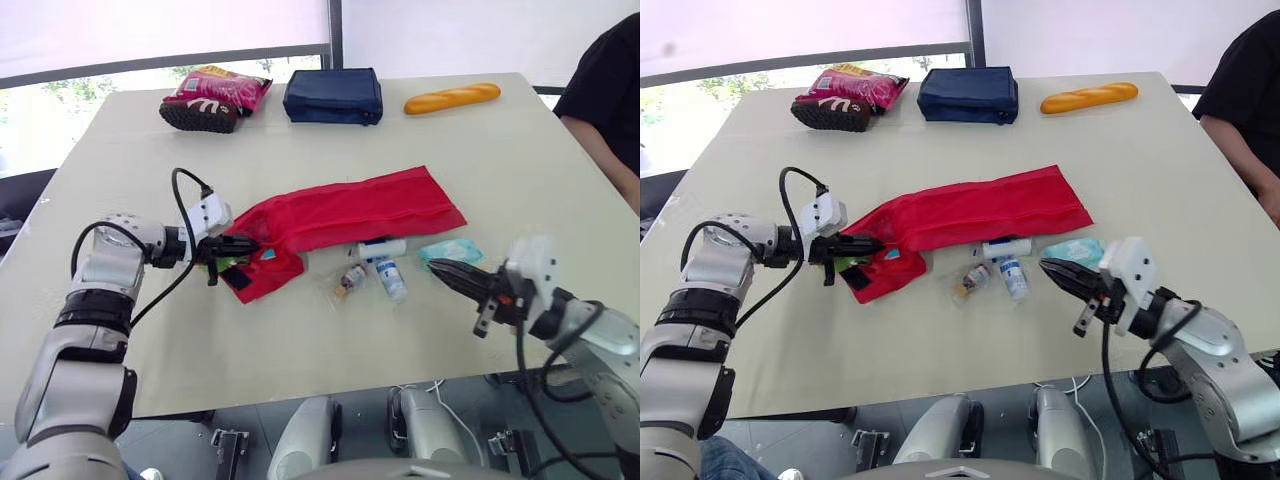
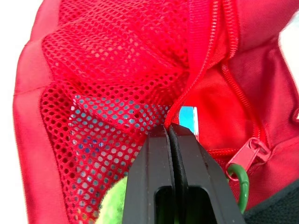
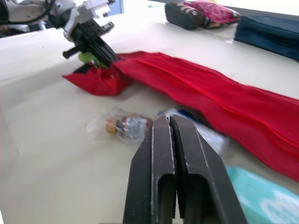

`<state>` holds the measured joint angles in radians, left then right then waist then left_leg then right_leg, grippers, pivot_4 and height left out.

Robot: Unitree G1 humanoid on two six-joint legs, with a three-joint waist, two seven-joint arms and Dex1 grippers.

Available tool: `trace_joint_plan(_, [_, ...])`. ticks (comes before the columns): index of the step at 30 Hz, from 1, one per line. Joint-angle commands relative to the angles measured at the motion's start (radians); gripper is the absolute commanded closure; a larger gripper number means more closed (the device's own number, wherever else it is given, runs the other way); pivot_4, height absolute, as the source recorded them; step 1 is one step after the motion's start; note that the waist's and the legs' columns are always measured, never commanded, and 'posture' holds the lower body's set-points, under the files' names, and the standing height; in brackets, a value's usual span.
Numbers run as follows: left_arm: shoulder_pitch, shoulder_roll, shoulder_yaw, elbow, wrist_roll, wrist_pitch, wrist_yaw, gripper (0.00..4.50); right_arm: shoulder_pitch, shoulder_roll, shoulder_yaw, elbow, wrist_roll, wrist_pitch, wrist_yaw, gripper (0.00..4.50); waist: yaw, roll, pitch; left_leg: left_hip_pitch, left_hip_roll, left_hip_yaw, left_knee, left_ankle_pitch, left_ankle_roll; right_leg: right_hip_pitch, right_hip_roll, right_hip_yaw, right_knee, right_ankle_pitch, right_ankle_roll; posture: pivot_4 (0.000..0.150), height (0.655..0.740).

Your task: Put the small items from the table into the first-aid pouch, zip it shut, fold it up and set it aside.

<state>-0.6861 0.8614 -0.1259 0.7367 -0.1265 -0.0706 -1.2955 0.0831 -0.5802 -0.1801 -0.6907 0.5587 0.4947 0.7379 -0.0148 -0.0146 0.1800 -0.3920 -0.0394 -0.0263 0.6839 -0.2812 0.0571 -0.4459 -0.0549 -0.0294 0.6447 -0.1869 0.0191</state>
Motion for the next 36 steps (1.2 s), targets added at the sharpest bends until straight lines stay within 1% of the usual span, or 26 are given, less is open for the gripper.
trace_joint_plan(1, [-0.039, 0.018, 0.020, 0.113, 0.065, -0.066, 0.071, 4.50, 0.021, -0.031, -0.072, -0.026, 0.030, -0.039, 0.023, 2.97, 0.000, 0.000, 0.000, 0.000, 0.001, 0.000, 0.000, 0.000, 0.000, 0.000, 0.000, 0.000, 0.000, 0.000, 0.000, 0.150, 0.7397])
trace_joint_plan(2, [-0.058, 0.015, 0.020, 0.137, 0.071, -0.091, 0.074, 4.50, 0.022, -0.034, -0.076, -0.024, 0.032, -0.042, 0.022, 2.48, 0.000, 0.000, 0.000, 0.000, 0.001, 0.000, 0.000, 0.000, 0.000, 0.000, 0.001, -0.001, 0.000, 0.000, 0.000, 0.150, 0.7397])
trace_joint_plan(3, [-0.073, 0.012, 0.019, 0.156, 0.076, -0.111, 0.075, 4.50, 0.022, -0.036, -0.079, -0.022, 0.033, -0.045, 0.021, 2.15, 0.002, 0.000, 0.000, 0.000, 0.001, 0.000, 0.000, 0.000, 0.000, 0.000, 0.001, 0.000, 0.000, 0.000, 0.000, 0.150, 0.7397])
trace_joint_plan(4, [-0.084, 0.010, 0.018, 0.173, 0.081, -0.125, 0.075, 4.50, 0.021, -0.037, -0.079, -0.021, 0.034, -0.047, 0.020, 1.69, 0.002, 0.000, 0.000, 0.000, 0.001, 0.000, 0.000, 0.000, 0.000, 0.000, 0.001, -0.001, 0.000, 0.000, 0.000, 0.150, 0.7397])
trace_joint_plan(5, [-0.099, 0.007, 0.022, 0.186, 0.077, -0.134, 0.062, 4.21, 0.018, -0.036, -0.075, -0.018, 0.029, -0.051, 0.016, 1.20, 0.002, 0.000, 0.000, 0.000, 0.001, 0.000, 0.000, 0.000, 0.000, 0.000, 0.001, -0.001, 0.000, 0.000, 0.000, 0.150, 0.7397])
trace_joint_plan(6, [-0.110, 0.006, 0.026, 0.198, 0.075, -0.141, 0.052, 3.91, 0.016, -0.036, -0.072, -0.017, 0.025, -0.054, 0.012, 0.92, 0.003, -0.001, 0.000, 0.000, 0.001, 0.000, 0.000, 0.000, 0.000, 0.000, 0.001, -0.001, 0.000, 0.000, 0.000, 0.150, 0.7397])
trace_joint_plan(7, [-0.120, 0.008, 0.027, 0.204, 0.069, -0.146, 0.023, 3.82, 0.014, -0.035, -0.068, -0.015, 0.022, -0.057, 0.009, 0.52, 0.003, -0.001, 0.000, -0.001, 0.001, 0.000, 0.000, 0.000, 0.000, 0.000, 0.001, -0.001, 0.000, 0.000, 0.000, 0.150, 0.7397])
trace_joint_plan(8, [-0.130, 0.014, 0.026, 0.212, 0.068, -0.156, -0.008, 3.31, 0.016, -0.034, -0.065, -0.013, 0.017, -0.061, 0.009, 0.10, 0.004, -0.001, 0.000, -0.001, 0.001, 0.000, 0.001, 0.000, 0.000, 0.000, 0.001, -0.001, 0.000, 0.000, 0.000, 0.150, 0.7397])
trace_joint_plan(9, [-0.144, 0.021, 0.027, 0.224, 0.064, -0.156, -0.038, 2.91, 0.019, -0.035, -0.062, -0.011, 0.014, -0.065, 0.009, 0.00, 0.004, -0.001, 0.000, -0.001, 0.000, 0.000, 0.001, 0.000, 0.000, 0.000, 0.001, -0.001, 0.000, 0.000, 0.000, 0.150, 0.7397])
trace_joint_plan(10, [-0.161, 0.027, 0.030, 0.239, 0.063, -0.154, -0.061, 2.40, 0.021, -0.036, -0.059, -0.009, 0.010, -0.069, 0.010, 0.00, 0.005, -0.001, 0.000, -0.002, 0.000, 0.000, 0.001, 0.000, 0.000, 0.000, 0.002, -0.001, 0.000, 0.000, 0.000, 0.150, 0.7397])
trace_joint_plan(11, [-0.180, 0.035, 0.031, 0.256, 0.064, -0.150, -0.084, 2.14, 0.021, -0.036, -0.057, -0.006, 0.007, -0.072, 0.010, 0.00, 0.005, -0.001, 0.000, -0.003, 0.000, 0.000, 0.001, 0.000, 0.000, 0.000, 0.003, -0.002, -0.001, 0.000, 0.000, 0.150, 0.7397])
trace_joint_plan(12, [-0.201, 0.044, 0.031, 0.271, 0.064, -0.138, -0.114, 1.77, 0.021, -0.036, -0.054, -0.004, 0.004, -0.075, 0.010, 0.00, 0.005, -0.001, 0.000, -0.003, 0.000, 0.000, 0.001, 0.000, 0.000, 0.000, 0.003, -0.002, -0.001, 0.000, 0.000, 0.150, 0.7397])
trace_joint_plan(16, [-0.290, 0.057, 0.045, 0.307, 0.038, -0.067, -0.244, 0.02, 0.012, -0.035, -0.040, 0.009, -0.008, -0.087, 0.009, 0.00, 0.005, -0.003, 0.001, -0.003, -0.001, 0.000, 0.002, 0.000, 0.001, 0.000, 0.003, -0.004, -0.001, 0.000, 0.000, 0.150, 0.7397])
trace_joint_plan(19, [-0.321, 0.059, 0.034, 0.298, 0.011, -0.026, -0.311, 0.02, 0.004, -0.032, -0.030, 0.015, -0.009, -0.095, 0.004, 0.00, 0.008, -0.004, 0.000, -0.004, -0.001, -0.001, 0.003, -0.001, 0.001, 0.000, 0.003, -0.006, -0.001, 0.000, 0.000, 0.150, 0.7397])
trace_joint_plan(22, [-0.318, 0.062, -0.017, 0.215, -0.085, 0.047, -0.319, 0.02, 0.010, -0.024, -0.030, 0.010, -0.005, -0.104, -0.004, 0.00, 0.006, -0.004, 0.001, -0.004, -0.001, -0.001, 0.003, -0.001, 0.002, 0.000, 0.003, -0.005, -0.001, 0.000, 0.000, 0.150, 0.7397])
trace_joint_plan(24, [-0.320, 0.025, 0.000, 0.197, -0.090, 0.047, -0.319, 0.02, 0.027, -0.024, -0.036, 0.002, -0.003, -0.112, -0.006, 0.00, 0.008, -0.004, 0.001, -0.004, -0.001, -0.001, 0.003, -0.001, 0.002, 0.000, 0.003, -0.003, -0.001, 0.000, 0.000, 0.150, 0.7397])
trace_joint_plan(30, [-0.251, -0.134, 0.028, 0.112, -0.067, 0.025, -0.180, 0.02, 0.064, -0.015, -0.054, -0.028, 0.007, -0.122, -0.034, 0.00, 0.022, -0.004, 0.000, -0.004, -0.001, 0.000, 0.004, -0.001, 0.002, 0.000, 0.002, -0.001, -0.001, 0.000, 0.000, 0.150, 0.7397])
trace_joint_plan(34, [-0.206, -0.257, 0.024, 0.057, -0.043, 0.035, -0.041, 0.02, 0.077, -0.011, -0.076, -0.063, 0.041, -0.119, -0.050, 0.00, 0.026, -0.005, 0.000, -0.004, -0.001, 0.000, 0.005, -0.001, 0.001, 0.000, 0.002, 0.000, 0.000, 0.000, 0.000, 0.150, 0.7397])
trace_joint_plan(36, [-0.196, -0.285, 0.022, 0.042, -0.029, 0.035, 0.002, 0.02, 0.076, -0.014, -0.082, -0.078, 0.056, -0.117, -0.057, 0.00, 0.029, -0.005, 0.000, -0.004, -0.001, 0.000, 0.005, -0.001, 0.001, 0.000, 0.002, 0.000, 0.000, 0.001, 0.000, 0.150, 0.7397])
